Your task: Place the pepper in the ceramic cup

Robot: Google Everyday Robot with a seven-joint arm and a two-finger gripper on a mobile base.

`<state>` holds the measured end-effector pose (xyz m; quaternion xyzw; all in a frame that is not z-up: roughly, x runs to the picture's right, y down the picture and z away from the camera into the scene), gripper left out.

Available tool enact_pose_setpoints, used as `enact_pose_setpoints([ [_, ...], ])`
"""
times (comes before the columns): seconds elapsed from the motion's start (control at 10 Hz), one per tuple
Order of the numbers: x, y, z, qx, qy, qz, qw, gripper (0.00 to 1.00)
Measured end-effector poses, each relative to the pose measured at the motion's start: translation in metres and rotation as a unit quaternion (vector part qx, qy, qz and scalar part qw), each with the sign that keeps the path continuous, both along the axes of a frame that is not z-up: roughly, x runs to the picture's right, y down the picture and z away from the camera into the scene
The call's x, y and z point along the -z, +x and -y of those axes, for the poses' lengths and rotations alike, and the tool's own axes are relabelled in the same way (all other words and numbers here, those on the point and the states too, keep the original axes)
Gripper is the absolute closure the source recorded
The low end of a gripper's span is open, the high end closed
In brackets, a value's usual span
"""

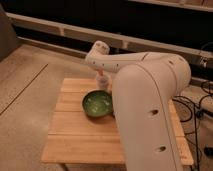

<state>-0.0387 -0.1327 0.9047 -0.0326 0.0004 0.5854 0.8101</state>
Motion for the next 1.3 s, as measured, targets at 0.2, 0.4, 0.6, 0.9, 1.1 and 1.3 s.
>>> enact_pose_setpoints([
  [0.2, -0.013, 0.002, -0.012, -0.003, -0.013, 0.000, 0.9999, 1.00],
  [0.4, -0.023, 0.003, -0.021, -0.005, -0.025, -0.001, 0.9997, 1.00],
  [0.6, -0.026, 0.004, -0.023, -0.009, -0.029, 0.001, 0.9995, 0.99],
  [0.9, -0.029, 0.003, -0.026, -0.014, -0.036, 0.004, 0.9992, 0.72],
  [1.1, -0.029, -0.001, -0.034, -0.017, -0.047, 0.010, 0.9987, 0.52],
  [1.3, -0.028, -0.002, -0.040, -0.018, -0.057, 0.015, 0.9981, 0.34],
])
